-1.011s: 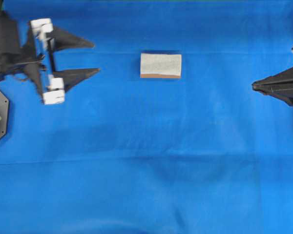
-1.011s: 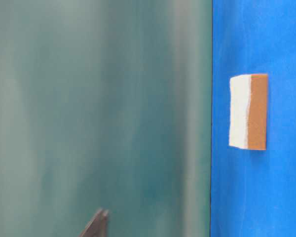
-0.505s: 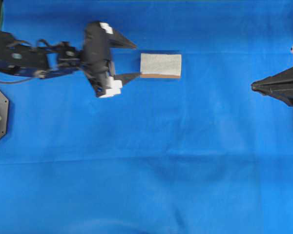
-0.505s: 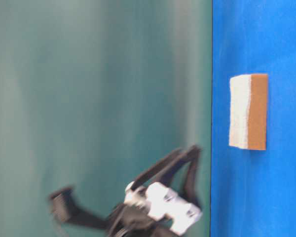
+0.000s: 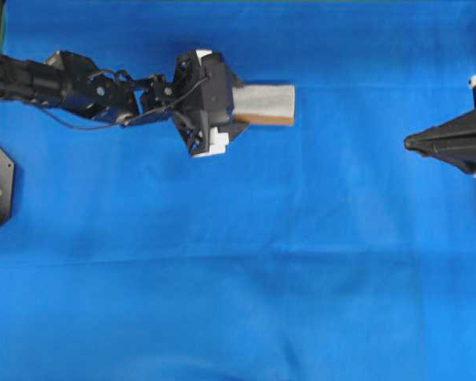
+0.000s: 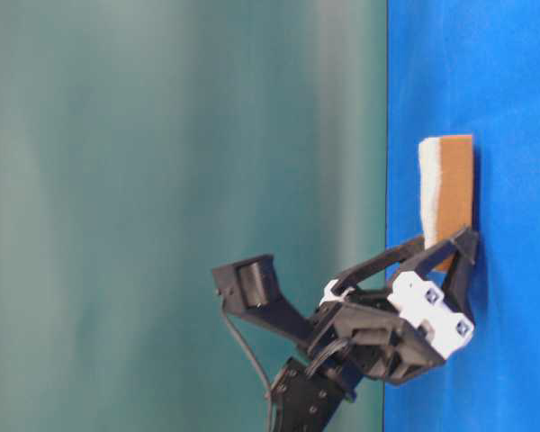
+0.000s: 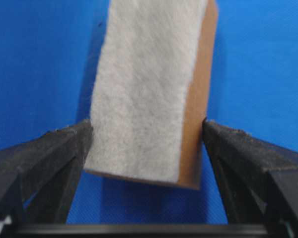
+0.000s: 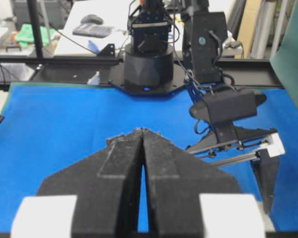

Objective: Hand over the sponge with the left arm and wipe it with the right arm.
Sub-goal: 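Close the left gripper on the sponge's left end, then lift the sponge with the left gripper toward the table centre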

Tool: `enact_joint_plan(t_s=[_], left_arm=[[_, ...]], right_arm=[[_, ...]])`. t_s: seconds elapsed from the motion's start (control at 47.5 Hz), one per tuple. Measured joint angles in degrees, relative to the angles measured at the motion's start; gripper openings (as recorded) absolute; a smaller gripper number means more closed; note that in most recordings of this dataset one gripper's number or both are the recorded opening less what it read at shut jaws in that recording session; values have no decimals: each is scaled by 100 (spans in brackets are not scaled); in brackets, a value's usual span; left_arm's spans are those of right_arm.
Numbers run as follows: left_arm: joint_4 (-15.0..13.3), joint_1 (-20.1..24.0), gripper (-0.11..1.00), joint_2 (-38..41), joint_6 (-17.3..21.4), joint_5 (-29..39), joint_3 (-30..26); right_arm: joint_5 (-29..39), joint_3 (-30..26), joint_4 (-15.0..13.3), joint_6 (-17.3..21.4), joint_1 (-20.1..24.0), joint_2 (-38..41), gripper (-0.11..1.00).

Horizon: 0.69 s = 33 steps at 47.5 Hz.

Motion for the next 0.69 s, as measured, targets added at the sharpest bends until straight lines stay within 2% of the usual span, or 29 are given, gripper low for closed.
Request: enact_joint_plan(t_s=[0.442, 0.526, 0.695], left_arm=[[0, 35, 93, 105, -26, 62, -70], [-9, 44, 80, 105, -9, 264, -123], [-9, 35, 40, 35, 9, 791, -229]], right_arm=[[0, 0, 0, 0, -9, 79, 0], [0, 9, 0, 0, -9, 79, 0], [0, 0, 0, 0, -18, 79, 0]])
